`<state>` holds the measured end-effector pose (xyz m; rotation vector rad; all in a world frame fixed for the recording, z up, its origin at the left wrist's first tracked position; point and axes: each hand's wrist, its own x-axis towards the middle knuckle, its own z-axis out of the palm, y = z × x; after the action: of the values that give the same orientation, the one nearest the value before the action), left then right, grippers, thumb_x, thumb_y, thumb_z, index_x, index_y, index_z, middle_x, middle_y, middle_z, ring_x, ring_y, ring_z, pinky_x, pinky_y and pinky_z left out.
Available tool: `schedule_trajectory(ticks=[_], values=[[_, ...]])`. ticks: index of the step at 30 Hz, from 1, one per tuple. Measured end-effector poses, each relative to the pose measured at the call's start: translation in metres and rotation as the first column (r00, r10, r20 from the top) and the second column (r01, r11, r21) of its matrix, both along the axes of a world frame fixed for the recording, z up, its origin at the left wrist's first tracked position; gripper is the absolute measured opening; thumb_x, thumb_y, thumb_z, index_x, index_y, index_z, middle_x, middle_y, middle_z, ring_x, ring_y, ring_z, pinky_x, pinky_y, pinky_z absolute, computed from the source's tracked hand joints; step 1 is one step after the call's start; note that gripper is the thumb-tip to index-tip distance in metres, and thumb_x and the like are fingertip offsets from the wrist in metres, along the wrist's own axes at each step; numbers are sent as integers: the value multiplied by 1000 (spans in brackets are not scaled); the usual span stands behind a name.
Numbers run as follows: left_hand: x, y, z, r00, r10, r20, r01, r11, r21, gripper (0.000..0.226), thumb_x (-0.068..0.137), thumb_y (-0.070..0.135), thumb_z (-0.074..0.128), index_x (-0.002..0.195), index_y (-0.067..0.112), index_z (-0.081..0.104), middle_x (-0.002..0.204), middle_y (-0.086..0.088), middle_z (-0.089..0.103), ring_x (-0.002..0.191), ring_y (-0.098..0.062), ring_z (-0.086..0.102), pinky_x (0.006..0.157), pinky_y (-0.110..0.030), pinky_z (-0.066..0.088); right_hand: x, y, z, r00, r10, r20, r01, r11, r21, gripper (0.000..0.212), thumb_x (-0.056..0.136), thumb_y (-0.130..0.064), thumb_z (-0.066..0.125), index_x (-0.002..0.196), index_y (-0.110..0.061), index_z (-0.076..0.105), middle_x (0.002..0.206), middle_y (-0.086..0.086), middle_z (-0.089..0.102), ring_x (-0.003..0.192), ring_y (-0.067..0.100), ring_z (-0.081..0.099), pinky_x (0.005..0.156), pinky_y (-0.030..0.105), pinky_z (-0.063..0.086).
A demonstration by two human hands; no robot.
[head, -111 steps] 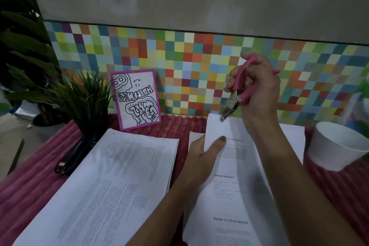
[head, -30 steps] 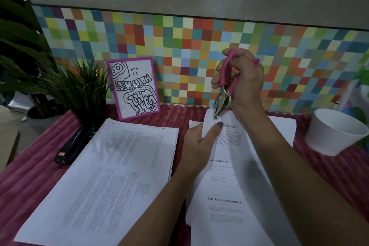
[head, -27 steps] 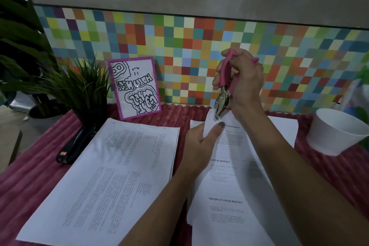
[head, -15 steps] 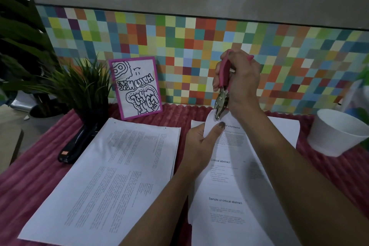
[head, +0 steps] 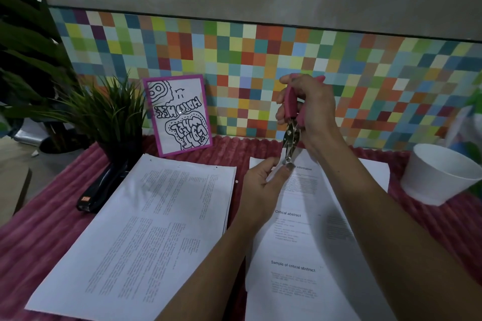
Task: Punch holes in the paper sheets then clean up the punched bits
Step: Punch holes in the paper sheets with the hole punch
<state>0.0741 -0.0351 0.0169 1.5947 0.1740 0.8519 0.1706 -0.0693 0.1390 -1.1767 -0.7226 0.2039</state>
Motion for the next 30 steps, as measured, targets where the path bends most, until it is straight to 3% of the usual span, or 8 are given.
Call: schedule_trajectory(ticks=[3,5,6,9,15,20,26,30], values=[[1,-1,-2,1000,-19,14,19,999,-27,30,98,25,56,98,-4,65,87,-27,65,76,-35,61,69,-42,51,1,1,1,1000,-6,-11,7,999,32,24,79,-22,53,91,-5,65,66,14,58,44,26,53,46,30,46],[1,-3,-2,999,-34,14,35,997,-73,28,100,26,51,102,3,68,92,-24,68,85,-39,65,76,-45,53,2,1,-1,1000,-17,-16,18,998,66,26,79,-22,53,93,-3,64,64,14,57,43,25,52,46,28,45],[2,-4,-2,999,-39,3,39,995,-87,32,100,28,49,100,1,66,91,-27,66,80,-39,62,73,-45,52,3,1,-3,1000,-22,-18,24,997,77,27,80,-21,53,95,-2,63,64,14,56,43,26,51,46,28,44],[1,-4,0,999,-2,-36,0,998,-68,36,103,24,42,83,-2,58,71,-22,52,67,-20,48,64,-32,40,4,-1,-5,999,-20,-45,24,996,86,28,79,-18,50,97,-2,63,64,15,56,44,26,50,47,28,44],[0,-6,0,991,117,-69,-114,993,44,40,103,20,42,63,23,44,54,13,39,55,-4,36,55,-25,32,2,-4,-2,998,1,-68,0,1000,19,42,74,-21,50,107,1,63,70,13,60,51,27,56,50,33,52],[-1,-8,0,986,159,-54,-153,983,104,41,103,18,42,63,27,41,50,15,37,50,-4,36,51,-20,29,2,-6,-2,995,-85,-60,83,996,-26,41,73,-20,48,105,-1,64,68,12,61,51,28,59,53,39,55],[1,-4,-4,975,204,-83,-190,970,154,43,103,19,43,61,23,37,53,8,33,51,-6,32,50,-28,27,2,-11,-7,997,10,-80,-16,997,-80,42,66,-13,46,102,-2,64,67,10,65,51,28,62,51,34,55],[0,-4,-5,971,219,-93,-200,964,178,43,103,20,43,61,21,36,54,6,33,52,-7,31,50,-33,27,-1,-11,-9,998,-8,-56,4,997,-79,46,66,-11,46,107,-1,64,67,7,66,52,28,62,54,36,57]])
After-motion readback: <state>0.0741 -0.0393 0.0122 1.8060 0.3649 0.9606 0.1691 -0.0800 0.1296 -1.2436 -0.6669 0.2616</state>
